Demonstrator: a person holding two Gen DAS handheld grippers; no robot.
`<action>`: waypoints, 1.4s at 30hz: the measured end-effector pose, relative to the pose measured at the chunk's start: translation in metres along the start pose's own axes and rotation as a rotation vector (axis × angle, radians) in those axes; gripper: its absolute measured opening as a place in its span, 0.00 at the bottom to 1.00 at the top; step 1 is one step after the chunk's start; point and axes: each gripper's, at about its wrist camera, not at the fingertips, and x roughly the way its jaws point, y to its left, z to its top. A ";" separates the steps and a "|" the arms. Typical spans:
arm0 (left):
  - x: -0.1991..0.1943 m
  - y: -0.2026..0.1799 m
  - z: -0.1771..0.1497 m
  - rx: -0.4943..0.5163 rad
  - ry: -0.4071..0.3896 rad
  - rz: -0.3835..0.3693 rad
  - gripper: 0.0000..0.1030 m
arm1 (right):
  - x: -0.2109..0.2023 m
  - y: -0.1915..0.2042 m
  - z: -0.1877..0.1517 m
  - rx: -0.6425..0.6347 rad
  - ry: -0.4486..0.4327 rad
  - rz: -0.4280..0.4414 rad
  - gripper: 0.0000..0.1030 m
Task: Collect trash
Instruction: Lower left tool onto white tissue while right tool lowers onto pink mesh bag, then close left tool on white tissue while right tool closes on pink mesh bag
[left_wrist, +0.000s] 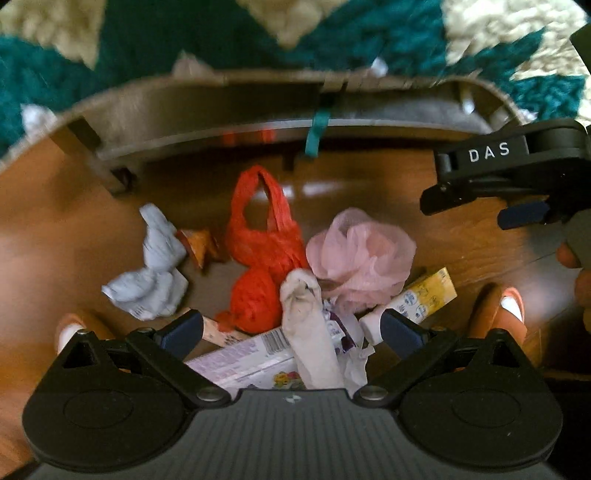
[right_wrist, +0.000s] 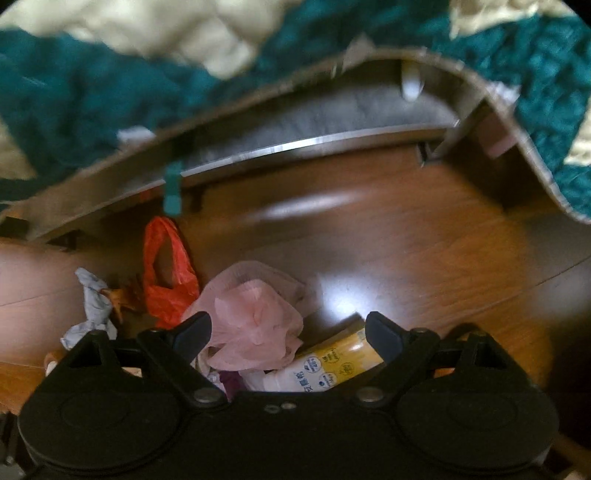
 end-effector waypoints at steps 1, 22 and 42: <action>0.009 0.000 0.000 -0.007 0.014 -0.011 0.99 | 0.009 0.000 0.001 0.011 0.015 0.003 0.88; 0.087 -0.013 -0.019 0.021 0.173 -0.076 0.44 | 0.092 -0.004 0.000 0.123 0.133 0.085 0.85; 0.090 -0.015 -0.020 0.001 0.184 -0.140 0.12 | 0.101 -0.008 -0.002 0.128 0.179 0.098 0.15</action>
